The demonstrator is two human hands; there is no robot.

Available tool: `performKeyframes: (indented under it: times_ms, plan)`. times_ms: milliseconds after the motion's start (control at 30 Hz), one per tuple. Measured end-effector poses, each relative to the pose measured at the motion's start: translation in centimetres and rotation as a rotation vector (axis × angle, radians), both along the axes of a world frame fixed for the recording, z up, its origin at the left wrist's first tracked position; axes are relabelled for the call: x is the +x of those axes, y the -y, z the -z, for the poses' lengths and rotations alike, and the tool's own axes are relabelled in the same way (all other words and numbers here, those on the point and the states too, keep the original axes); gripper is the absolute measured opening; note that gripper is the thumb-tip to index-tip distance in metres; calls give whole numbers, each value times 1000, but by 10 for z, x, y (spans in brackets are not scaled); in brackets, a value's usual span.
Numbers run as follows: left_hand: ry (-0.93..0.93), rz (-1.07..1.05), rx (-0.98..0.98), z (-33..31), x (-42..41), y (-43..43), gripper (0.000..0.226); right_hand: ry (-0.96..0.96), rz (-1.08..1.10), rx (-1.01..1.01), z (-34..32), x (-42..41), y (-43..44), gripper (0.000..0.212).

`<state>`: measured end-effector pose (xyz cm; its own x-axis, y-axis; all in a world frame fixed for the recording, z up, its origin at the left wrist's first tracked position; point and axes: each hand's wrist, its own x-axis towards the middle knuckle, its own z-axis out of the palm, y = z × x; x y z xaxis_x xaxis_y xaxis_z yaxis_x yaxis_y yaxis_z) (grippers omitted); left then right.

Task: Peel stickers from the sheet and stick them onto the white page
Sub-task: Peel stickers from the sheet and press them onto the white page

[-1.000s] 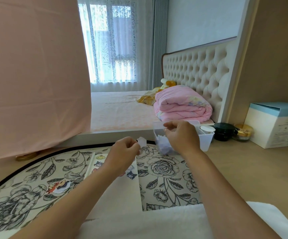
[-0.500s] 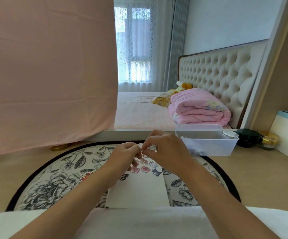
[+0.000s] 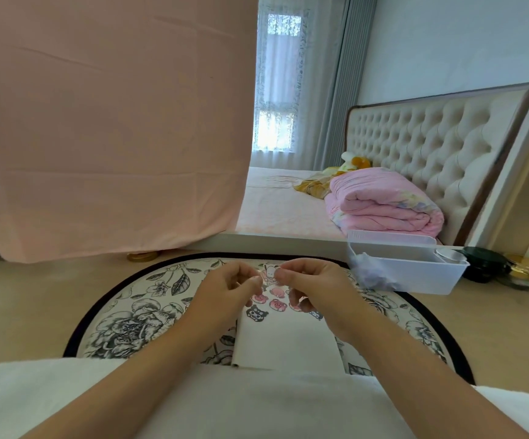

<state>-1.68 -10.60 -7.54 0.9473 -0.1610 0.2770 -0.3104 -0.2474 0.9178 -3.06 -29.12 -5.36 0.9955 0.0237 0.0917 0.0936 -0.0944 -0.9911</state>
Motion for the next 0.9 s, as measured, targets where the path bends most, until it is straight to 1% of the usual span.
performKeyframes:
  times_ms: [100, 200, 267, 433, 500, 700, 900]
  plan:
    - [0, 20, 9, 1, 1, -1, 8, -30, -16, 38, 3, -1, -3, 8]
    - [5, 32, 21, 2, 2, -2, 10, -26, 1, 15, 6, 0, -3, 7]
    - [18, 24, 57, 3, 4, -2, 11, -9, 18, -42, 7, 0, -3, 9]
    - [135, -23, 244, 8, 6, -3, 14, 102, 141, -316, 5, 2, -5, 5]
    - [154, -31, 304, 8, 6, -4, 15, 163, 177, -376, 3, 3, -4, 11]
    - [207, -10, 362, 7, 4, -7, 15, 225, 90, -579, -1, 4, 0, 5]
    - [227, -8, 383, 5, 3, -7, 12, 231, 53, -598, 0, 5, 3, 8]
